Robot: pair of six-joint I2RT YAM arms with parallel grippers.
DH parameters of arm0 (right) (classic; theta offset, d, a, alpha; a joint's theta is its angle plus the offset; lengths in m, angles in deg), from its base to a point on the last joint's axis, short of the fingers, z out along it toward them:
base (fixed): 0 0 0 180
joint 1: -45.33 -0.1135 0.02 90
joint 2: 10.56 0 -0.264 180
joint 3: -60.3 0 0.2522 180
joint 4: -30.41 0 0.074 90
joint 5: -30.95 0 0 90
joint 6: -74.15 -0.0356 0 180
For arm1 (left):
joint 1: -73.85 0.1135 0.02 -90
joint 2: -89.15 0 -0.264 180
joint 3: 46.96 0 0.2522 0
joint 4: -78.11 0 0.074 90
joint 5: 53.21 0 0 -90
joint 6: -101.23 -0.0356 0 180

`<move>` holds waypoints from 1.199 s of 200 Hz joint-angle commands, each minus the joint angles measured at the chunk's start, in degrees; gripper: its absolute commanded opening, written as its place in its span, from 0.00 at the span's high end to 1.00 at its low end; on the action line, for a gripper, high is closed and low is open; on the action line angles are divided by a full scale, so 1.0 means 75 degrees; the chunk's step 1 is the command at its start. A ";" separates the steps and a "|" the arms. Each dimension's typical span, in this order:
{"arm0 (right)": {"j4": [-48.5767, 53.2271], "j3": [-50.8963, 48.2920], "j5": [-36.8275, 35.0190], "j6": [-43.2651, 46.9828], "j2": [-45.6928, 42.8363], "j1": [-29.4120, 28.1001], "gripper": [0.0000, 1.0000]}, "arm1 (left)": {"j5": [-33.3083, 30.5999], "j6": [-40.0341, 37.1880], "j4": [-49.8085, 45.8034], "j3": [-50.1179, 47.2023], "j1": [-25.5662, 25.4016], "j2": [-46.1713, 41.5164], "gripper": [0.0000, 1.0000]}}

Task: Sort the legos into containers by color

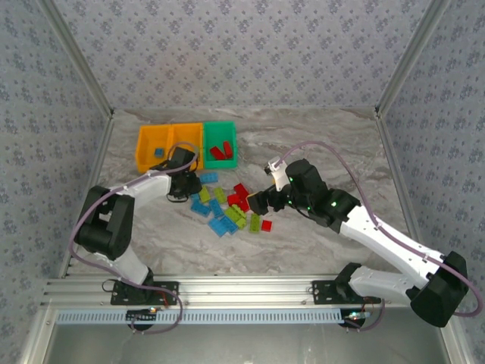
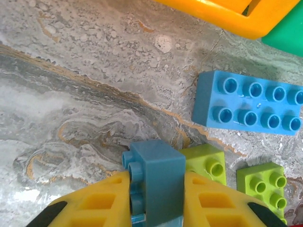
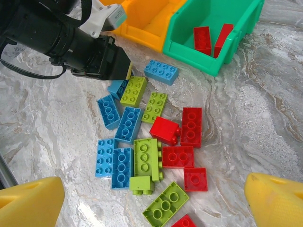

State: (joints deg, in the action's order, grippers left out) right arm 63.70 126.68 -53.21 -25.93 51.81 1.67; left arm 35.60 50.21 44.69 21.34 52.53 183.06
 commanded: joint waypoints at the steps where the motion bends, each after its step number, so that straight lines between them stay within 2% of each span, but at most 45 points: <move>1: -0.0084 -0.0025 0.0041 -0.0177 -0.0023 -0.0050 0.00 | -0.0123 -0.0047 -0.0180 0.0031 0.0057 -0.0375 0.79; 31: -0.0090 -0.0049 0.0006 -0.0246 -0.0054 -0.0056 0.00 | -0.0409 -0.0202 -0.0382 0.0132 0.0060 -0.0958 0.79; 56: -0.0163 -0.0055 0.0040 -0.0305 0.0026 -0.0067 0.00 | -0.1422 -0.0636 -0.0642 0.0510 0.0171 -0.1415 0.79; 75: -0.0213 -0.0001 0.0109 -0.0320 0.0118 -0.0065 0.00 | -0.2106 -0.0963 -0.0548 0.1029 0.0654 -0.1309 0.79; 96: -0.0127 0.0149 0.0183 -0.0329 0.0237 -0.0073 0.00 | -0.2600 -0.1324 -0.0178 0.1763 0.1324 -0.0674 0.79; 113: -0.0039 0.0229 0.0193 -0.0331 0.0265 -0.0108 0.00 | -0.2496 -0.1524 -0.0022 0.2547 0.1769 0.0187 0.79; 149: 0.0119 0.0238 0.0123 -0.0412 0.0193 -0.0196 0.00 | -0.1983 -0.1688 -0.0817 0.4580 0.2257 0.1960 0.74; 175: 0.0220 0.0238 0.0035 -0.0482 0.0117 -0.0262 0.00 | -0.1704 -0.1599 -0.1102 0.5227 0.2542 0.2654 0.61; 211: 0.0215 0.0191 -0.0053 -0.0483 0.0079 -0.0295 0.00 | -0.1375 -0.1559 -0.1012 0.4976 0.2622 0.2249 0.48; 240: 0.0096 0.0319 -0.0219 -0.0629 0.0372 -0.0299 0.00 | -0.1068 -0.1295 -0.1120 0.4423 0.2482 0.1055 0.48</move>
State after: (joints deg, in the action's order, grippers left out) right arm 64.16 126.82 -52.90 -28.69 53.41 -0.21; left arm 24.47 38.96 37.91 56.92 72.31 201.12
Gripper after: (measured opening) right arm 0.999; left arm 0.524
